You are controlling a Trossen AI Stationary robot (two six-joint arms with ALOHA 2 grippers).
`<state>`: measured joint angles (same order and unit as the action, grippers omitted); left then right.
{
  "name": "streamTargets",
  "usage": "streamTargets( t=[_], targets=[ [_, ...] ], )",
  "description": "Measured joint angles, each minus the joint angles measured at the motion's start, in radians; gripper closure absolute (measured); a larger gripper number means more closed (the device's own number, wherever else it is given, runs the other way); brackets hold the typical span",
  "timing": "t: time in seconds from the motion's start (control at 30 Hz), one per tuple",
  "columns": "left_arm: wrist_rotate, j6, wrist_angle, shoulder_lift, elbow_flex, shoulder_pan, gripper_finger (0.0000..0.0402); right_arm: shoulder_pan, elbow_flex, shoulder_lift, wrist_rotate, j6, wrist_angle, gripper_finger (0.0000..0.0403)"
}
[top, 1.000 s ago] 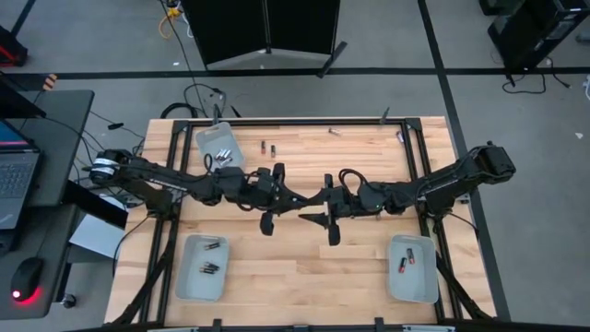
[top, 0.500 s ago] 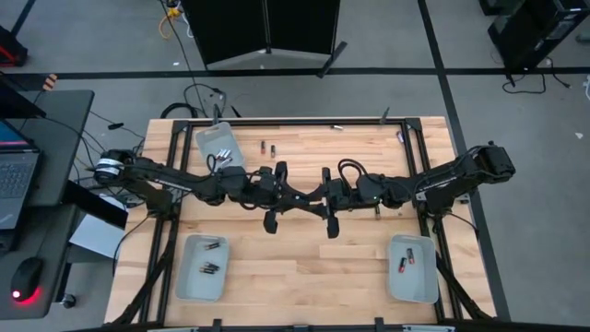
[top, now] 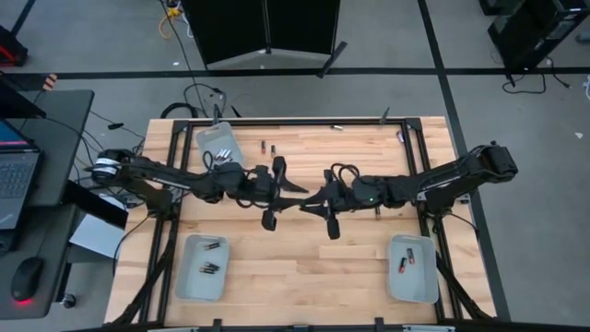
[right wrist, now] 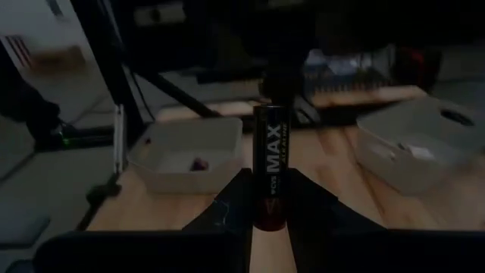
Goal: Sort batteries
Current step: Put the black-red battery into the bottom right gray bin
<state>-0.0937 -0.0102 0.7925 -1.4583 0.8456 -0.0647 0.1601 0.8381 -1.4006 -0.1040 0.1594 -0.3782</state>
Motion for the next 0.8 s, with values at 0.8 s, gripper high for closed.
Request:
streamTargets(
  t=[0.8],
  targets=[
    [0.046, -0.145, 0.04, 0.168, -0.188, 0.153, 0.0239, 0.39, 0.26, 0.094, 0.022, 1.005, 1.405, 0.0339]
  ],
)
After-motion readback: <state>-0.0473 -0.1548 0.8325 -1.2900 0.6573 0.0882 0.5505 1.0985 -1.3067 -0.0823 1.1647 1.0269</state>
